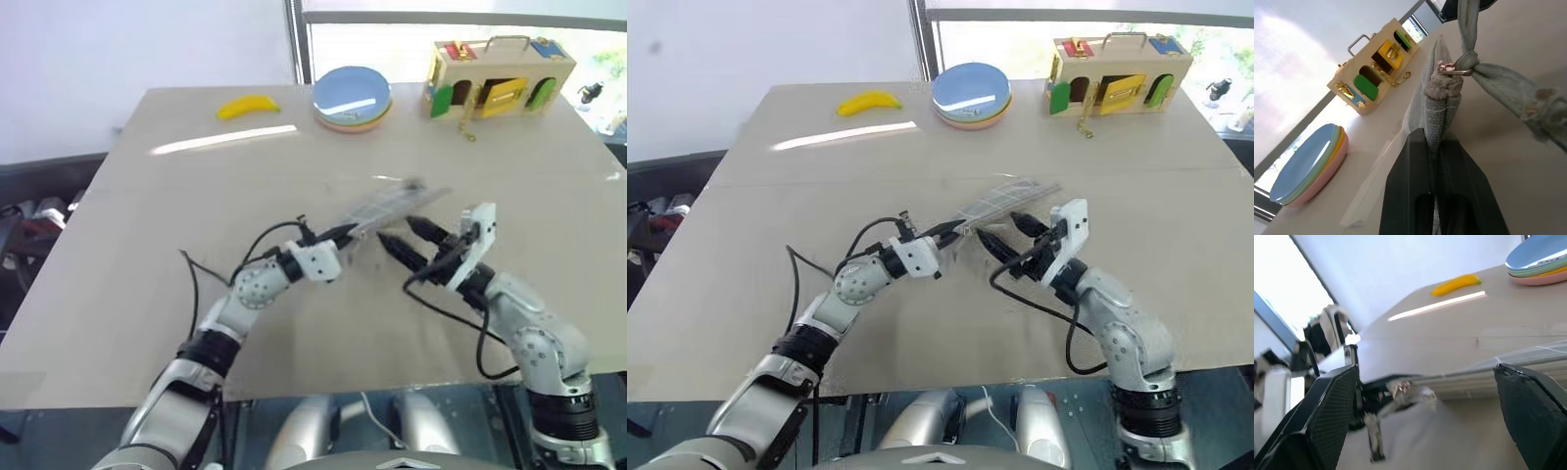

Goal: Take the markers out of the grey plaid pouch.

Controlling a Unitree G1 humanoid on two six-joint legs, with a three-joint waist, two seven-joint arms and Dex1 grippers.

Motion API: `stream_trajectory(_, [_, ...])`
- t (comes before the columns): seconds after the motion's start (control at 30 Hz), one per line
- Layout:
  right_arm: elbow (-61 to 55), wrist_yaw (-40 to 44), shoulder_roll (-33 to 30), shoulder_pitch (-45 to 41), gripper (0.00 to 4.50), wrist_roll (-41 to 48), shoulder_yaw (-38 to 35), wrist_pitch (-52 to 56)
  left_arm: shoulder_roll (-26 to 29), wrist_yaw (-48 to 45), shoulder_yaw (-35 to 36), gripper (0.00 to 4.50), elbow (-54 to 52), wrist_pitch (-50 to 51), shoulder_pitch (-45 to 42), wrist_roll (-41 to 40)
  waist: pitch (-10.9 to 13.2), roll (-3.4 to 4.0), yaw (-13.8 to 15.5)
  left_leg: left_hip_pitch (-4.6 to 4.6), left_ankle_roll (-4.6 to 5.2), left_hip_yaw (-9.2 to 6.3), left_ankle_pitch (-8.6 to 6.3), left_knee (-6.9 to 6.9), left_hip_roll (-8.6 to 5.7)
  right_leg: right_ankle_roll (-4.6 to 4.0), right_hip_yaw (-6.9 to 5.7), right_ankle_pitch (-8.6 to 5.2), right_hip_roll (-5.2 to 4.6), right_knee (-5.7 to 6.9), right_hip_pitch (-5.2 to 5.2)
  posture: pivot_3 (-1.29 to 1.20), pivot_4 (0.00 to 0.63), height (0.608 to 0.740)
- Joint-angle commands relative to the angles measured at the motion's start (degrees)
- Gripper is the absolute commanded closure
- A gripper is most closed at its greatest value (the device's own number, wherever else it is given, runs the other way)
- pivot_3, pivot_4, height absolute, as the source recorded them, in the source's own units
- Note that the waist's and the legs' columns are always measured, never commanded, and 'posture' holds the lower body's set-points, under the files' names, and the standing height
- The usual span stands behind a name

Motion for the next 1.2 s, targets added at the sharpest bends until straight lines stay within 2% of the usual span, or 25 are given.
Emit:
stream_trajectory(0.03, [-1.5,-0.8,0.1,-0.6,0.51,1.8,-1.1,0.4,-1.1,0.2,1.5,4.50,-3.4,1.2,0.3,-0.7,0.0,0.00,-0.1,0.00,0.00,0.00,0.00,0.00,0.00,0.00,-0.02,0.00,0.00,0.00,0.00,0.00,0.150,0.740])
stream_trajectory(0.07, [-1.5,-0.9,0.2,-0.7,0.78,2.0,-1.0,0.5,-1.3,0.2,1.5,4.50,-3.5,1.4,0.3,-0.6,0.0,0.00,-0.2,0.01,0.00,0.01,0.00,0.00,0.00,0.00,-0.04,0.00,0.00,0.00,0.00,0.00,0.150,0.740])
stream_trajectory(0.17, [-1.5,-0.8,0.3,-1.0,2.21,2.6,-0.7,0.6,-2.1,0.4,1.5,4.50,-2.8,1.6,-0.2,-0.2,0.0,0.01,-0.3,0.02,0.00,0.00,0.00,-0.01,0.00,0.00,-0.06,0.00,0.02,0.01,0.00,0.00,0.150,0.740])
stream_trajectory(0.2, [-1.5,-0.7,0.3,-1.1,2.21,2.5,-0.6,0.6,-2.4,0.3,1.6,4.50,-2.5,1.8,-0.3,-0.4,0.0,0.01,-0.3,0.02,0.00,0.01,0.00,-0.01,0.00,0.00,-0.06,0.00,0.02,0.01,0.00,0.00,0.150,0.740])
stream_trajectory(0.23, [-1.4,-0.8,0.2,-1.2,2.91,2.5,-0.6,0.6,-2.6,0.3,1.7,4.50,-2.4,1.9,-0.4,-0.6,0.0,0.01,-0.3,0.02,0.00,0.01,0.00,-0.01,0.00,0.00,-0.06,0.00,0.02,0.01,0.00,0.00,0.150,0.740])
stream_trajectory(0.3, [-1.3,-0.9,0.1,-1.2,3.55,2.3,-1.0,0.3,-3.3,-0.1,1.7,4.50,-2.6,2.4,-0.4,-1.1,0.0,0.01,-0.2,0.02,0.00,0.01,0.00,-0.01,0.00,0.00,-0.06,0.00,0.01,0.01,0.00,0.00,0.150,0.740])
stream_trajectory(0.37, [-1.0,-1.1,-0.1,-1.3,4.48,2.2,-1.6,0.1,-4.1,-0.4,1.5,4.50,-3.0,2.6,-0.1,-1.5,0.0,0.01,-0.2,0.02,0.00,0.01,0.00,-0.01,0.00,0.00,-0.06,0.00,0.01,0.00,0.00,0.00,0.150,0.740])
stream_trajectory(0.53, [1.3,-2.5,-1.5,-2.4,4.48,1.5,-5.1,-1.0,-7.6,-4.4,2.2,4.50,-6.3,7.6,1.9,-8.8,0.0,0.01,-0.2,0.02,0.00,0.02,0.00,0.00,0.00,0.00,-0.05,0.00,0.00,0.00,0.00,0.00,0.150,0.740])
stream_trajectory(0.77, [7.7,-5.0,-4.3,-8.6,4.48,0.9,-13.7,-4.2,-10.5,-6.1,4.0,4.50,-10.0,14.1,3.3,-13.3,0.0,0.04,-0.3,0.05,0.00,0.07,0.00,0.00,0.01,0.00,-0.01,0.00,0.01,0.03,0.01,0.00,0.150,0.740])
stream_trajectory(1.1, [25.9,-11.3,-13.3,-17.5,4.48,-7.9,-24.2,-15.2,-11.5,-8.0,5.2,4.50,-15.6,18.7,7.1,-17.1,0.0,0.08,-0.2,0.05,0.00,0.14,0.01,-0.01,0.00,0.00,0.08,0.00,0.00,0.02,0.01,0.00,0.150,0.740])
stream_trajectory(1.2, [27.1,-11.2,-15.5,-18.7,4.48,-8.4,-25.5,-15.8,-11.2,-10.6,5.5,4.50,-17.9,21.2,7.9,-20.2,-0.1,0.12,-0.4,0.05,0.00,0.15,0.01,-0.04,0.04,0.00,0.16,0.00,0.02,0.02,0.00,0.00,0.150,0.740])
